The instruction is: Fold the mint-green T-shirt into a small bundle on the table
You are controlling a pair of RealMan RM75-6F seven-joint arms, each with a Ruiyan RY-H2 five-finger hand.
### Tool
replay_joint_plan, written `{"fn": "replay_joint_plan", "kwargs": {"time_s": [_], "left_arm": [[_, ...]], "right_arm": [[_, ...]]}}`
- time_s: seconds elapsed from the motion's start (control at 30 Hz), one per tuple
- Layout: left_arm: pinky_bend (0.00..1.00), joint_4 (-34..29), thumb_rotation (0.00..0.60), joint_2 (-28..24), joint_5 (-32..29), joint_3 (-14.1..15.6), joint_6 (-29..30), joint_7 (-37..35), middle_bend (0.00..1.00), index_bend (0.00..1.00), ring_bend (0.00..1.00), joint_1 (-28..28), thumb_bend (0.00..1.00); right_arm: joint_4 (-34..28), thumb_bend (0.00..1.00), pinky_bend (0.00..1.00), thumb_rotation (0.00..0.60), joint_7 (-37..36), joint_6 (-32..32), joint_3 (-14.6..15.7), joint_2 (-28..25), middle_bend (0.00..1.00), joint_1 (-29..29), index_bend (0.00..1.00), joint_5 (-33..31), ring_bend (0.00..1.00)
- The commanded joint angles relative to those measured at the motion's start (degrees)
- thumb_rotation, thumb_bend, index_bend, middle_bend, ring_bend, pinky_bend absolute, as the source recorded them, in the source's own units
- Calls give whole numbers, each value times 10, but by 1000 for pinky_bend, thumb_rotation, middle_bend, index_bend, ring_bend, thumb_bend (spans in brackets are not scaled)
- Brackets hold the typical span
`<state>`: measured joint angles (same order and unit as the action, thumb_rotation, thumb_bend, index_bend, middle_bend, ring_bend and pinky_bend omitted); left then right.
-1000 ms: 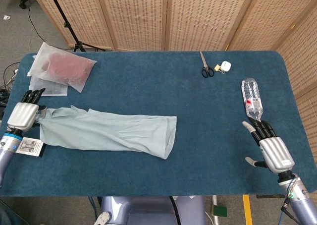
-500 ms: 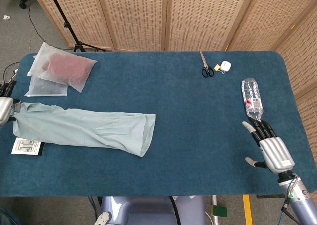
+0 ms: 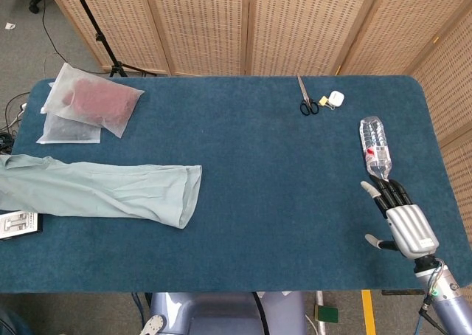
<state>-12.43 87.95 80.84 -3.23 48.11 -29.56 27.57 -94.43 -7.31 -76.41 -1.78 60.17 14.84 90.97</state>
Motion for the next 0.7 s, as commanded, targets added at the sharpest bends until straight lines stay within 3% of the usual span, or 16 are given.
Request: {"fn": "replay_joint_plan", "kwargs": {"time_s": [0.03, 0.3, 0.4, 0.57, 0.7], "left_arm": [[0, 0, 600, 2, -2, -5, 4, -14, 0, 741, 0, -1, 878], [0, -30, 600, -2, 10, -6, 70, -47, 0, 741, 0, 2, 878], [0, -67, 600, -7, 23, -6, 138, -54, 0, 742, 0, 6, 877], [0, -155, 600, -26, 53, -2, 237, 9, 0, 741, 0, 17, 880], [0, -232, 600, -42, 73, 1, 261, 94, 0, 742, 0, 36, 881]], "right_arm": [[0, 40, 0, 600, -1, 0, 0, 0, 0, 0, 0, 0, 0], [0, 39, 0, 600, -3, 0, 1, -1, 0, 0, 0, 4, 0], [-1, 39, 0, 600, -4, -1, 2, -2, 0, 0, 0, 4, 0], [-2, 39, 0, 600, -9, -2, 2, -4, 0, 0, 0, 7, 0], [-3, 39, 0, 600, -16, -6, 3, -8, 0, -1, 0, 10, 0]]}}
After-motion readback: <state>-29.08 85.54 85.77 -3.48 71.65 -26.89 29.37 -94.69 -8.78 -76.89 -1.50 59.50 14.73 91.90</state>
